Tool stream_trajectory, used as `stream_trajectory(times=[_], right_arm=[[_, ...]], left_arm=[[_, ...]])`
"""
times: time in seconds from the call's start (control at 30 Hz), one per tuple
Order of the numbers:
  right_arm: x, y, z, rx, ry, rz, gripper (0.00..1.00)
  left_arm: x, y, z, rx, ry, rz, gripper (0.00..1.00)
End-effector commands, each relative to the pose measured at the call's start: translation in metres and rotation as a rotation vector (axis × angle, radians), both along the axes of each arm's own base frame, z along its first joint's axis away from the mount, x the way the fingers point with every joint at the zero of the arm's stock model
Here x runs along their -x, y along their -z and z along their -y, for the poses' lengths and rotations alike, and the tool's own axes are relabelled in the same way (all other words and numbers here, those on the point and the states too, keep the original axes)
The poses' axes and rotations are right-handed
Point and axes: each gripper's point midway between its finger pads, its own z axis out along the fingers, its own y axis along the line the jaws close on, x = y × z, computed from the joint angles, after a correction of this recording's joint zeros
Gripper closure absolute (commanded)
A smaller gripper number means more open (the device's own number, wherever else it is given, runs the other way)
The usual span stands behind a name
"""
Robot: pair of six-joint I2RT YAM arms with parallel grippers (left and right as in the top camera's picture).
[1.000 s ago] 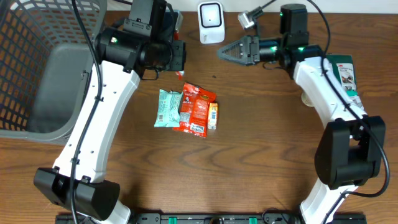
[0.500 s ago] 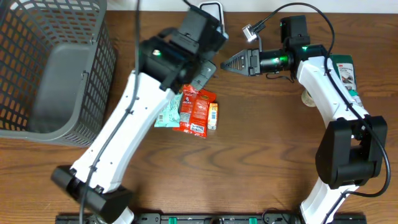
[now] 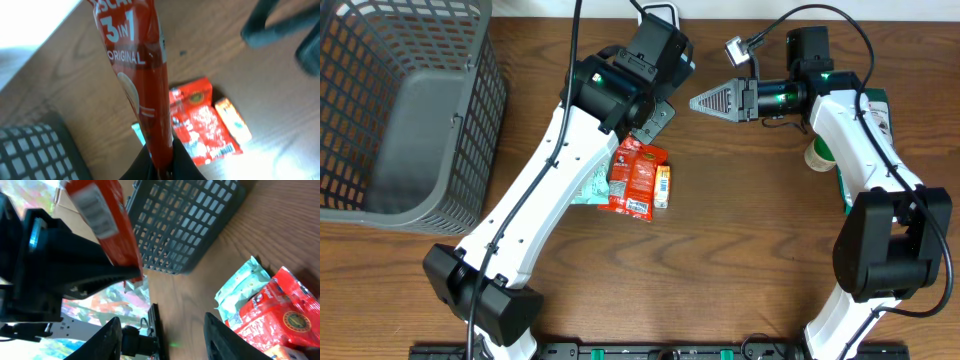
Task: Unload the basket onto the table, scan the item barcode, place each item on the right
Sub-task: 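Grasp the red tube with the left gripper and open the right gripper, then hold the red tube in front of the scanner with the left gripper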
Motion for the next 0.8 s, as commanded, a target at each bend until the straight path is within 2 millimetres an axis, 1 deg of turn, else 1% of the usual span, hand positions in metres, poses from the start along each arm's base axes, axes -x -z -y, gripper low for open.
stream_trajectory(times=[0.0, 0.07, 0.1, 0.13, 0.17, 0.23, 0.3, 0.33, 0.37, 0.43, 0.5, 0.53, 0.57, 0.6, 0.63, 0.7, 0.77], right_arm=[[-0.009, 0.023, 0.002, 0.123, 0.056, 0.008, 0.5], [-0.015, 0.042, 0.01, 0.231, 0.12, -0.054, 0.51], [-0.019, 0.053, 0.018, 0.296, 0.172, -0.121, 0.52], [-0.02, 0.056, 0.021, 0.308, 0.188, -0.142, 0.52], [-0.023, 0.06, 0.028, 0.332, 0.225, -0.192, 0.5], [-0.022, 0.062, 0.033, 0.337, 0.235, -0.211, 0.47], [-0.02, 0.072, 0.039, 0.391, 0.257, -0.241, 0.42], [-0.019, 0.077, 0.041, 0.422, 0.267, -0.25, 0.41], [-0.017, 0.085, 0.045, 0.472, 0.282, -0.268, 0.38], [-0.013, 0.097, 0.052, 0.553, 0.304, -0.296, 0.33], [-0.008, 0.108, 0.06, 0.636, 0.322, -0.322, 0.25], [-0.001, 0.118, 0.067, 0.717, 0.333, -0.348, 0.19], [0.002, 0.123, 0.07, 0.753, 0.335, -0.358, 0.15], [0.009, 0.131, 0.077, 0.83, 0.341, -0.378, 0.12], [0.012, 0.134, 0.08, 0.866, 0.343, -0.385, 0.09], [0.02, 0.142, 0.089, 0.954, 0.347, -0.397, 0.01], [0.022, 0.146, 0.095, 1.014, 0.356, -0.392, 0.01]], left_arm=[[-0.015, -0.012, -0.002, 0.0, 0.022, 0.073, 0.93], [-0.029, -0.017, -0.003, -0.026, 0.019, 0.136, 0.93], [-0.038, -0.019, -0.008, -0.048, -0.008, 0.171, 0.93], [-0.044, -0.019, -0.009, -0.059, -0.019, 0.19, 0.93], [-0.056, -0.016, -0.01, -0.066, -0.021, 0.209, 0.93], [-0.07, -0.003, -0.016, -0.088, -0.023, 0.202, 0.93], [-0.085, 0.009, -0.027, -0.134, -0.023, 0.19, 0.93], [-0.094, 0.012, -0.035, -0.164, -0.038, 0.196, 0.93], [-0.105, 0.011, -0.045, -0.2, -0.065, 0.213, 0.93], [-0.119, 0.007, -0.053, -0.221, -0.073, 0.222, 0.93], [-0.128, 0.005, -0.055, -0.22, -0.077, 0.235, 0.93], [-0.137, 0.006, -0.052, -0.237, -0.046, 0.261, 0.93], [-0.144, 0.008, -0.049, -0.252, -0.02, 0.278, 0.93], [-0.154, 0.01, -0.045, -0.267, 0.001, 0.309, 0.93], [-0.164, 0.013, -0.042, -0.269, -0.003, 0.335, 0.93], [-0.182, 0.025, -0.038, -0.256, -0.017, 0.368, 0.93], [-0.194, 0.037, -0.036, -0.25, -0.027, 0.383, 0.93]])
